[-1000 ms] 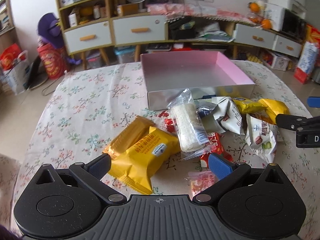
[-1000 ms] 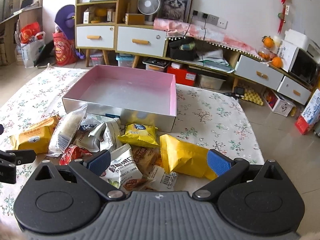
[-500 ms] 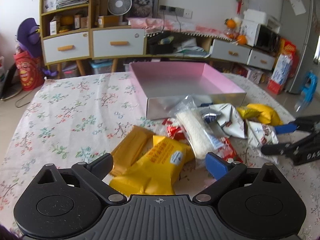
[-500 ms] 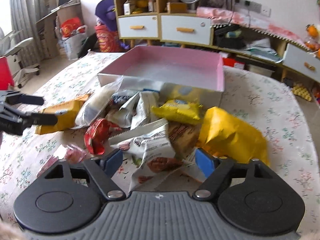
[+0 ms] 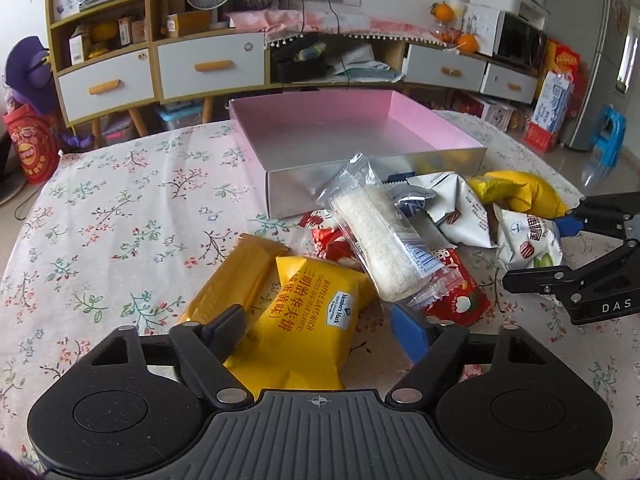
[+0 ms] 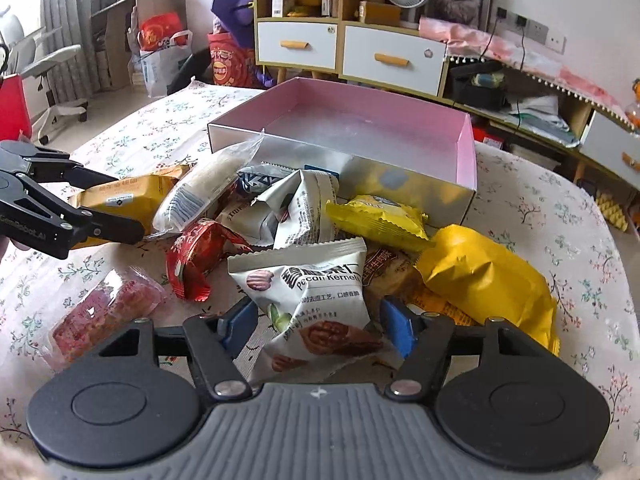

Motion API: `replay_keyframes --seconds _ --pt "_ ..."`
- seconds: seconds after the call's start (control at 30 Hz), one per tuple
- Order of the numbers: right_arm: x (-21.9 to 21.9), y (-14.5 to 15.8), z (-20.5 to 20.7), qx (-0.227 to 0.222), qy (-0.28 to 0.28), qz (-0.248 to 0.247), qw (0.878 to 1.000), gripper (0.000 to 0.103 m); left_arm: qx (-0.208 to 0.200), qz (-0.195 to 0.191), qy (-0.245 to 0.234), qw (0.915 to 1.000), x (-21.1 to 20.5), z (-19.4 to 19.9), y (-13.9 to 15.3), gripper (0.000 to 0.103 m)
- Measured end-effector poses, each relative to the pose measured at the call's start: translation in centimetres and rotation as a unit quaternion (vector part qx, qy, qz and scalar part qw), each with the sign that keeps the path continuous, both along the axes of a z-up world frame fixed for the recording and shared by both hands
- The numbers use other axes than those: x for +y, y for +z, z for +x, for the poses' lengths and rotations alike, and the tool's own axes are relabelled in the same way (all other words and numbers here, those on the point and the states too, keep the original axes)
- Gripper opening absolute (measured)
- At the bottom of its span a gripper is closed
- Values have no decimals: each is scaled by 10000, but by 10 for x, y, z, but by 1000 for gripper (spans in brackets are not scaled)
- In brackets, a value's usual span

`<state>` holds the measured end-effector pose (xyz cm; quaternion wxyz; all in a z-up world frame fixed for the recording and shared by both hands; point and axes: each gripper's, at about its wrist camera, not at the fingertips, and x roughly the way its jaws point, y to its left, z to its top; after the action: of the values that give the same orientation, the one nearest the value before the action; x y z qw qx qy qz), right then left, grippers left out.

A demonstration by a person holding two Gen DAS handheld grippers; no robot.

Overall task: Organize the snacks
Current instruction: 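Grasp the yellow sandwich-cake pack with left gripper while right grasps white pecan bag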

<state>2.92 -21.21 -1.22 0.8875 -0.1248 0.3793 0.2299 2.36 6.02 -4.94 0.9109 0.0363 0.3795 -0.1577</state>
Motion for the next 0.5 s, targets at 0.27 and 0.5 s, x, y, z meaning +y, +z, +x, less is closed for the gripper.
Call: replay_keyframes --seconds 0.27,0.5 --pt "12 -3 1 -130 78 -312 9994 65 186 113 195 9996 -3 2 -3 48" --pt "14 -3 5 -128 53 -438 9989 64 314 130 405 9986 -9 2 1 41"
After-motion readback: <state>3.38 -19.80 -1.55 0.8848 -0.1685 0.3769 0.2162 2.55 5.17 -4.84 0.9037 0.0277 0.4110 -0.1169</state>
